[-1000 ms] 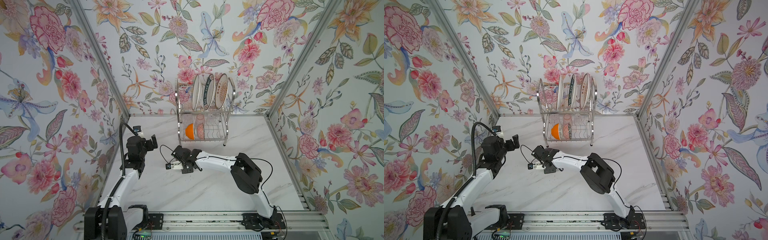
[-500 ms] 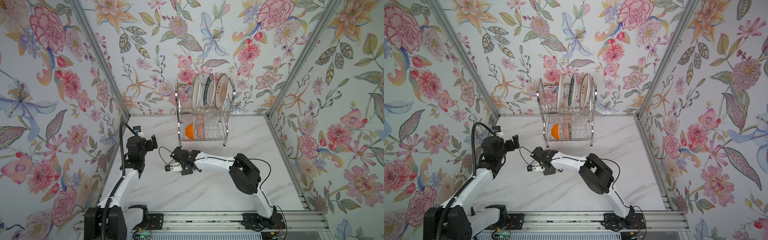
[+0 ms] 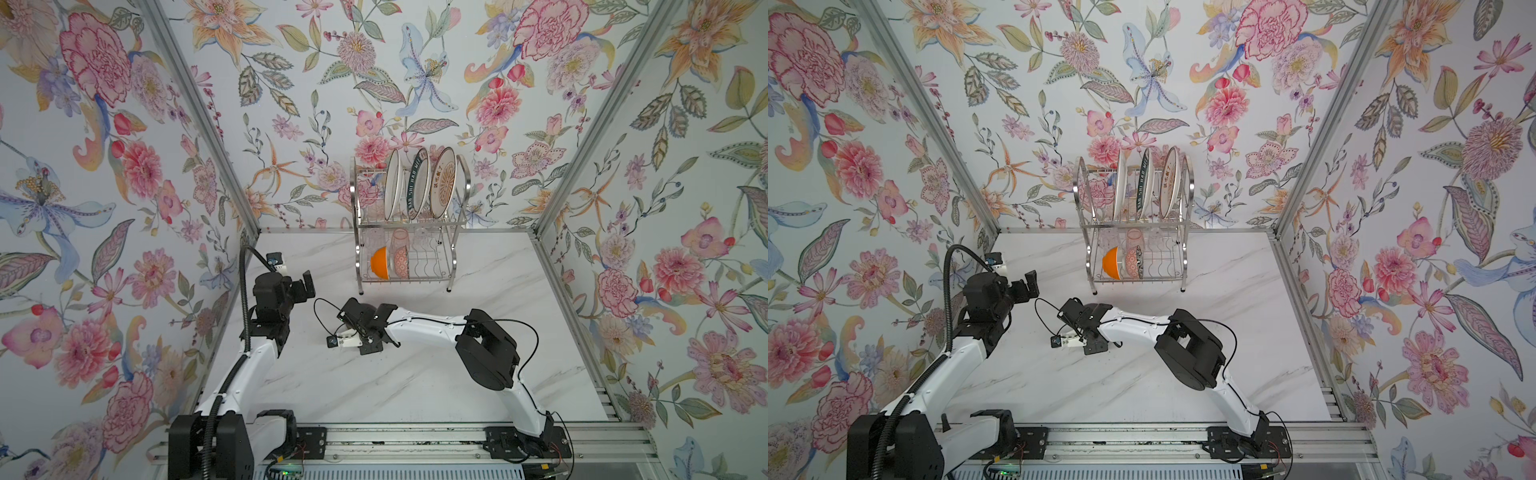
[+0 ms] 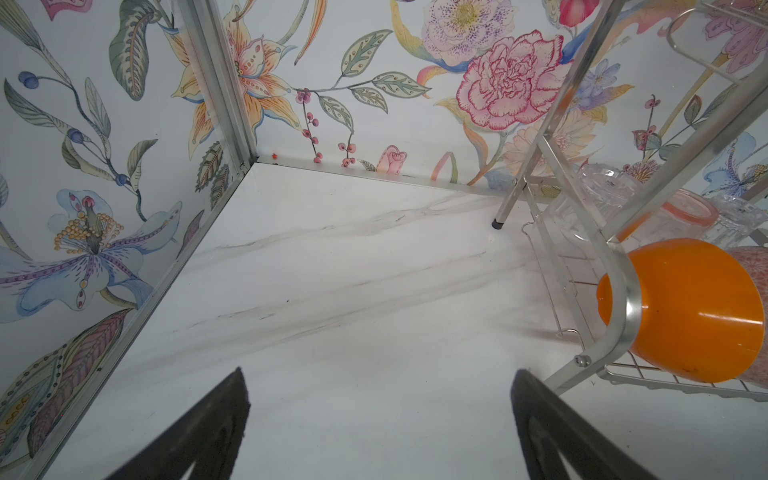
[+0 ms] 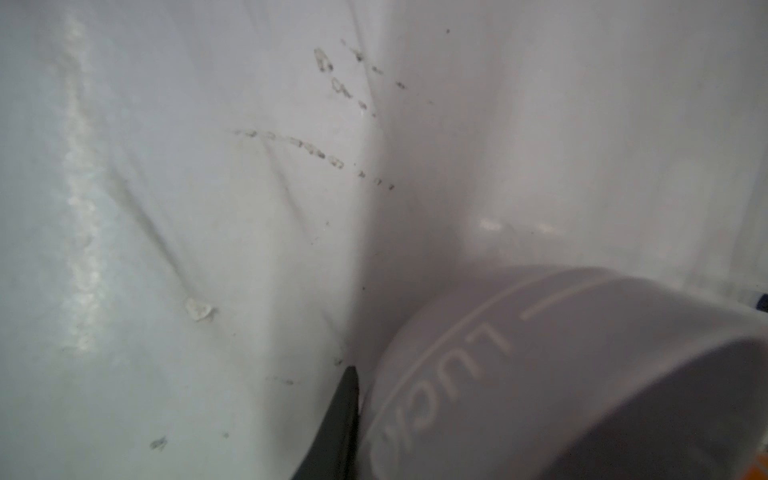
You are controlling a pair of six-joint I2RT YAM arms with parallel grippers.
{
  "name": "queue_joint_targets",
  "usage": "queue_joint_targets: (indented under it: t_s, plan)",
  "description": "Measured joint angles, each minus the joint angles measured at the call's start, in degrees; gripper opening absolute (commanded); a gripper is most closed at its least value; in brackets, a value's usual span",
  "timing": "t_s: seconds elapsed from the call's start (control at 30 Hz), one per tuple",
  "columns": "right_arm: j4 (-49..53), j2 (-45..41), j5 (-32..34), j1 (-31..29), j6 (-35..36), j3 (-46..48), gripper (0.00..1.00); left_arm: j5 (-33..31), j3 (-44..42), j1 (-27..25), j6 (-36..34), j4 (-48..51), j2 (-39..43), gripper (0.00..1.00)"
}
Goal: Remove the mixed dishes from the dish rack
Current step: 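Set the lavender bowl down on the table with the right gripper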
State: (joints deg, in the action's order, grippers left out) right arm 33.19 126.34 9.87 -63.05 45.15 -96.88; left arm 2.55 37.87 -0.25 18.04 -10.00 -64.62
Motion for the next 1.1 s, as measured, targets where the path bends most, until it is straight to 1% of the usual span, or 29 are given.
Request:
queue_joint_targets:
  t_s: [0.13, 0.37, 0.53, 0.63, 0.83, 0.97, 1.1]
  plan:
    - [0.0, 0.0, -0.2, 0.0, -0.4, -0.1, 0.29, 0.0, 0.0, 0.0, 0.0, 0.0, 0.0, 0.99]
    - [0.0, 0.0, -0.3, -0.3, -1.4, -0.1, 0.34, 0.0, 0.0, 0.0, 0.0, 0.2, 0.0, 0.99]
    - [-0.4, -0.2, -1.3, -0.3, -2.5, 0.4, 0.46, 0.0, -0.2, 0.0, 0.0, 0.2, 0.1, 0.99]
    - [-1.3, -0.8, -2.2, -0.3, -3.2, 1.8, 0.49, 0.0, -0.5, 0.0, 0.0, 0.1, 0.3, 0.99]
    - [-2.2, -2.8, -4.2, -0.2, -4.3, 2.9, 0.55, 0.1, -0.6, 0.0, 0.0, 0.2, 0.8, 0.99]
    - [-3.9, -4.9, -5.5, 0.0, -5.4, 3.6, 0.63, 0.2, -0.6, 0.0, 0.0, 0.2, 0.9, 0.99]
    - [-5.7, -7.5, -7.5, 0.8, -7.1, 5.4, 0.64, 0.8, -0.6, 0.0, -0.2, 0.2, 0.9, 0.99]
